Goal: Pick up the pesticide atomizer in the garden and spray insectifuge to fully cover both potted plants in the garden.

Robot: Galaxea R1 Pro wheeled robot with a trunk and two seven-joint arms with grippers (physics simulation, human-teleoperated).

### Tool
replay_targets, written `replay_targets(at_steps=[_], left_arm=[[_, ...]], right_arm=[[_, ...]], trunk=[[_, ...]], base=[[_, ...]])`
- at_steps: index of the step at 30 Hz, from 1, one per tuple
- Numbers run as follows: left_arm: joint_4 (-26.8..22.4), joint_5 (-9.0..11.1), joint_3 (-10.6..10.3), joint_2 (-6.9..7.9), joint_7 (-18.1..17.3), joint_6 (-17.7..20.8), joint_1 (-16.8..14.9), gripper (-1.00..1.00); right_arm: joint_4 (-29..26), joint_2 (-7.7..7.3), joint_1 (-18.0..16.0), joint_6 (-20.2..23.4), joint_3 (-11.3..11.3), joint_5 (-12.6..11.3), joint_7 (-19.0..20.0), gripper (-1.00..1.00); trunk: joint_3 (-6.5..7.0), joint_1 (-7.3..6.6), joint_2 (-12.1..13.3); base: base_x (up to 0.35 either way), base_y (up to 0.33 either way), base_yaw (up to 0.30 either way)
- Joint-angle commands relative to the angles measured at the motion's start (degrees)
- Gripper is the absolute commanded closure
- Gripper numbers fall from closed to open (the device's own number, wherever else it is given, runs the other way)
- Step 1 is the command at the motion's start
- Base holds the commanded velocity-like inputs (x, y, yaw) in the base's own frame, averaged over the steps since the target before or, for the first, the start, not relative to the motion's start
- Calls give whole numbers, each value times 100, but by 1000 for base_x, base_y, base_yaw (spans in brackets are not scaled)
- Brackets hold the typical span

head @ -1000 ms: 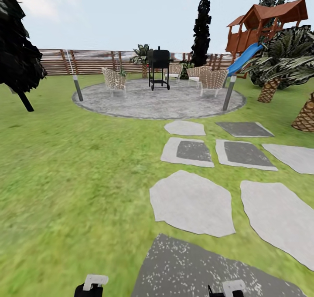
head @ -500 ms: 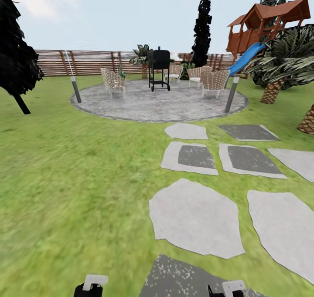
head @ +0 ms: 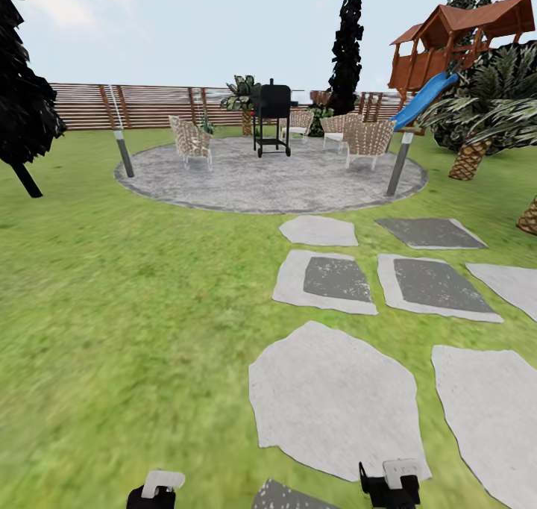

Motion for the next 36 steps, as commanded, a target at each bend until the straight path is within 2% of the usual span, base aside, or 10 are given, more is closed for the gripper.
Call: replay_targets(at_steps=[1,36], left_arm=[[5,60,-41,2,-18,-19,-4,100],[5,61,-41,2,-18,-19,-4,100]], right_arm=[[-27,-1,-4,-16,-29,66,-23,-100],[3,-21,-3,-34,-14,105,-12,-100]], trunk=[[-5,2,-2],[-5,2,-2]], base=[[323,-115,0],[323,-115,0]])
